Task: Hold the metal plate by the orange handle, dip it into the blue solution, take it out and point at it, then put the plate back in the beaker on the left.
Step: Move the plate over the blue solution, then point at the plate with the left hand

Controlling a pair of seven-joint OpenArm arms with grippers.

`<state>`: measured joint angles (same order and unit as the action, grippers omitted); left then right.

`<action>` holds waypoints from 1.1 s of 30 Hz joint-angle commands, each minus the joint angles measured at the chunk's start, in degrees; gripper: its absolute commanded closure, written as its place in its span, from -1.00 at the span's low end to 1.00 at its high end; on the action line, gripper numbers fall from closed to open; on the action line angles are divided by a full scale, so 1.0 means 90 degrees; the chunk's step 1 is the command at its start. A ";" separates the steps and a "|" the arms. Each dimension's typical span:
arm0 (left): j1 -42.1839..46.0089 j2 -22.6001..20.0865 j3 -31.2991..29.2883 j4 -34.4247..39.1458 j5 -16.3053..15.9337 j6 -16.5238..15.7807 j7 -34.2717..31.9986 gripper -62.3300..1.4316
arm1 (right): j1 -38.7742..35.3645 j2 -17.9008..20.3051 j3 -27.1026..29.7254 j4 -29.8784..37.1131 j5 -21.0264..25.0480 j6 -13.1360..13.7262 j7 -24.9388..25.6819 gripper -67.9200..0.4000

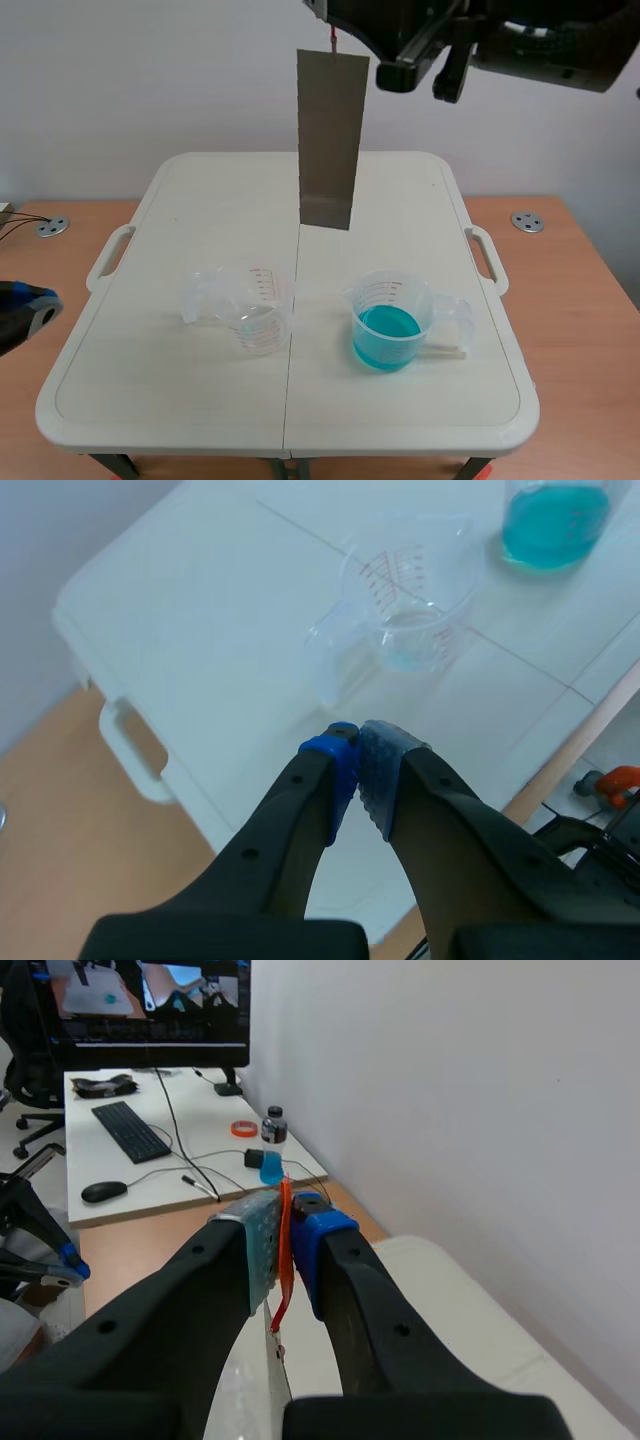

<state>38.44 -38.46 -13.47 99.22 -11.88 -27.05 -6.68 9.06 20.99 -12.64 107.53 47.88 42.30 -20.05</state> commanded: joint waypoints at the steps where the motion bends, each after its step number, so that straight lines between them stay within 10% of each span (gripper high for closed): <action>1: -0.0160 0.0022 0.0155 0.0024 -0.0029 0.0024 -0.0090 0.86 | -0.0017 0.0143 0.0126 0.0053 0.0216 0.0046 0.0095 0.96; 19: -0.2691 0.0340 0.2574 -0.0087 0.0148 -0.0090 0.0789 0.86 | -0.0923 0.0610 0.0704 0.0053 0.0733 0.0046 0.0097 0.96; 33: -0.4449 0.1416 0.4058 -0.1583 0.1081 -0.0087 0.0916 0.86 | -0.1134 0.0610 0.0974 0.0046 0.0709 0.0046 0.0095 0.96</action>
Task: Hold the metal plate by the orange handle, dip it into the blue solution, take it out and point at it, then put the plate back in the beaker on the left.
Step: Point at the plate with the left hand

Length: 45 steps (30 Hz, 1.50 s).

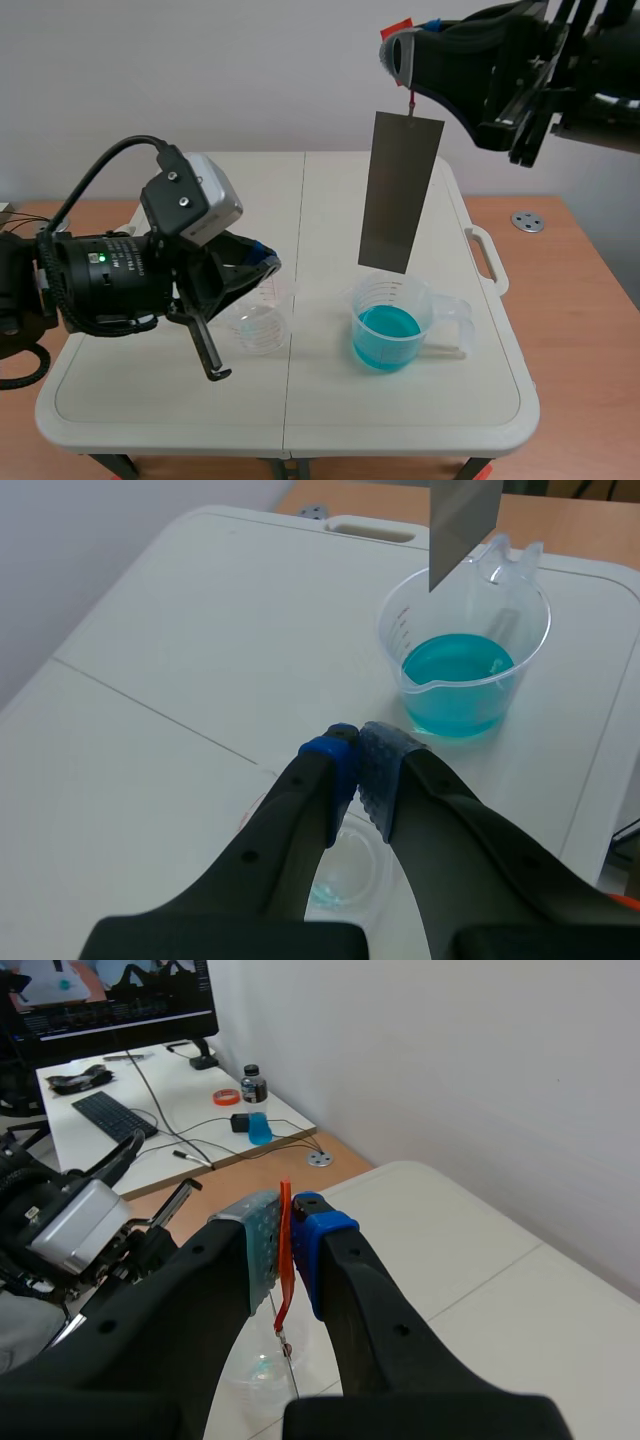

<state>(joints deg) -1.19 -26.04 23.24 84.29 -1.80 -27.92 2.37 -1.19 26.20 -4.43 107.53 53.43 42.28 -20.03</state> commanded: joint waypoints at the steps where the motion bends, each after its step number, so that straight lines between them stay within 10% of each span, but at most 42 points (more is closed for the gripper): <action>1: -0.0138 0.0104 0.0046 -0.0039 0.0010 0.0010 -0.0090 0.86 | 0.0002 0.0032 0.0070 0.0046 0.0090 0.0049 0.0078 0.96; 45: -0.0833 0.0597 0.0282 -0.0879 0.0413 0.0112 -0.0279 0.86 | 0.0007 0.0002 0.0068 -0.0044 0.0087 0.0049 -0.0024 0.96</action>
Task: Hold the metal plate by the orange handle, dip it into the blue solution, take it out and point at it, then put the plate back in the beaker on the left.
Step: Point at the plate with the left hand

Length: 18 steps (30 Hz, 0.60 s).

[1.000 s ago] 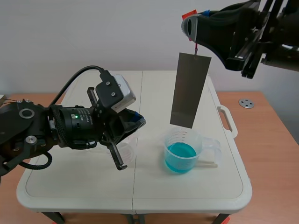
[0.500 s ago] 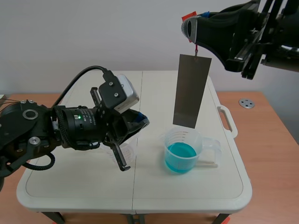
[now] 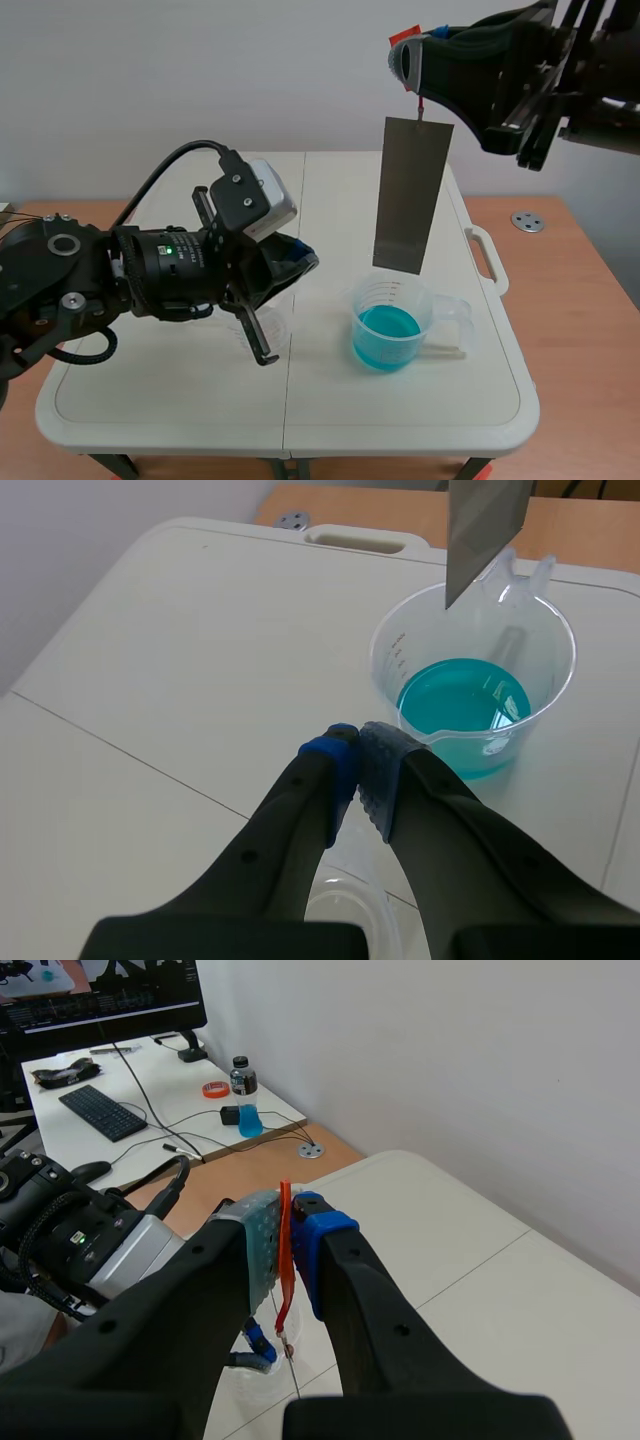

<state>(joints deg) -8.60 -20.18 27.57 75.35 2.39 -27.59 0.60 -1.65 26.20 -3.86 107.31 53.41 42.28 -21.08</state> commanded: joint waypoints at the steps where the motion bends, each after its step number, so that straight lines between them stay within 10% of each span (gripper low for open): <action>1: 0.0058 -0.0107 -0.0323 0.0194 -0.0087 0.0168 -0.0083 0.86 | 0.0058 -0.0005 0.0005 -0.0056 0.0090 0.0049 0.0090 0.96; 12: 0.2113 -0.1566 -0.2589 0.1797 -0.0517 0.1049 -0.0136 0.86 | 0.0061 -0.0092 0.0005 -0.0440 0.0029 0.0049 0.0092 0.96; 18: 0.3951 -0.2076 -0.4155 0.2030 -0.0554 0.2356 -0.0061 0.86 | 0.0061 -0.0238 -0.0002 -0.0758 -0.0231 0.0049 0.0092 0.96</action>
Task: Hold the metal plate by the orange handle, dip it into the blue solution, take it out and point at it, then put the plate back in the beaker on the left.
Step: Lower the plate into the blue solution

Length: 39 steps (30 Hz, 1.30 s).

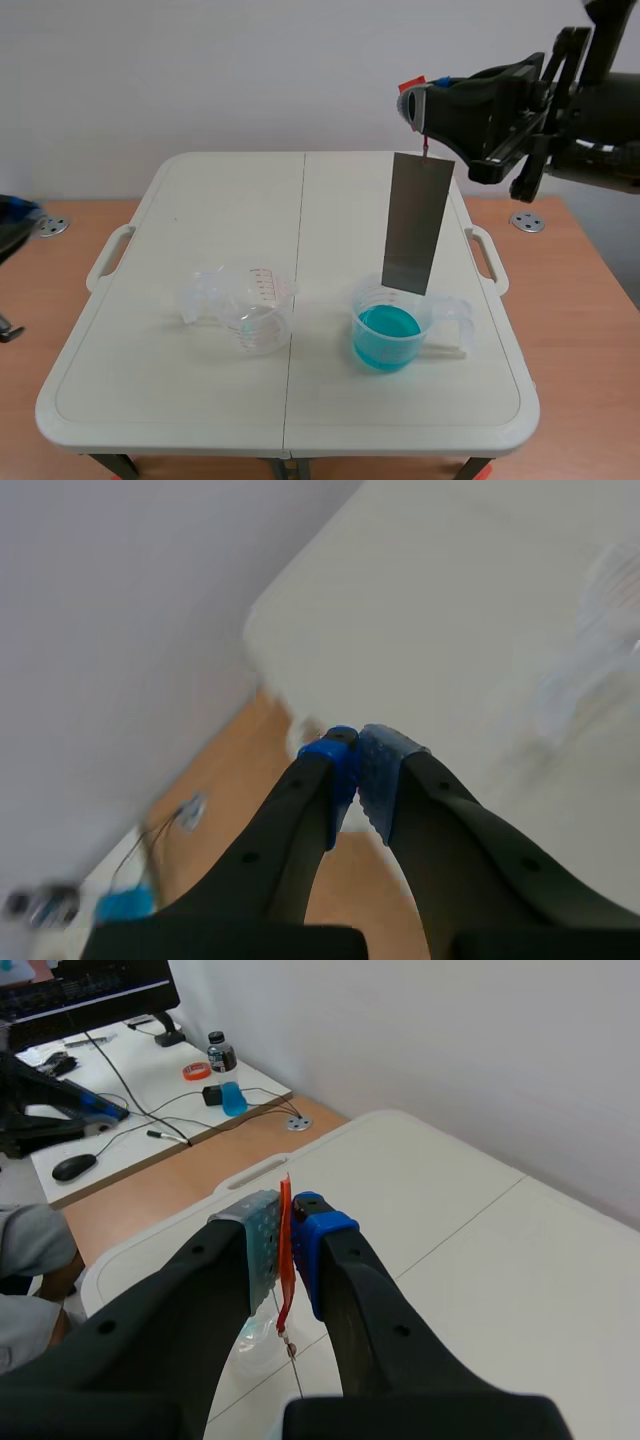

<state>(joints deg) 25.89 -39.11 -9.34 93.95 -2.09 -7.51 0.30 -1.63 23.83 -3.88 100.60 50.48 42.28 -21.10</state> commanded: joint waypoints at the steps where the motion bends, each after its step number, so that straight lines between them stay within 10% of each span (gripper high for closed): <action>1: 0.0444 0.0012 -0.0301 -0.0039 -0.0053 0.0401 -0.0019 0.86 | 0.0058 0.0012 -0.0007 -0.0068 0.0078 0.0049 0.0097 0.96; 6: 0.2052 0.0005 -0.1219 -0.0044 -0.0056 0.1231 -0.0036 0.86 | 0.0090 -0.0078 -0.0090 -0.0335 0.0002 0.0049 0.0100 0.96; 14: 0.3815 0.0294 -0.1350 -0.0612 -0.0051 0.1243 -0.0049 0.86 | 0.0095 -0.0272 -0.0335 -0.0719 -0.0284 0.0049 0.0119 0.96; 26: 0.3963 0.1574 -0.1001 -0.1870 0.0000 -0.0117 -0.0053 0.86 | 0.0097 -0.0641 -0.0466 -0.1370 -0.0816 0.0049 0.0158 0.96; 39: 0.3876 0.2696 -0.0219 -0.2708 0.0053 -0.0289 -0.0049 0.86 | 0.0270 -0.0712 -0.0544 -0.1953 -0.1350 0.0049 0.0291 0.96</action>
<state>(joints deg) 60.93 -14.63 -10.98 69.10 -1.54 -10.02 0.21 -0.16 16.97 -8.73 83.00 38.39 42.06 -18.90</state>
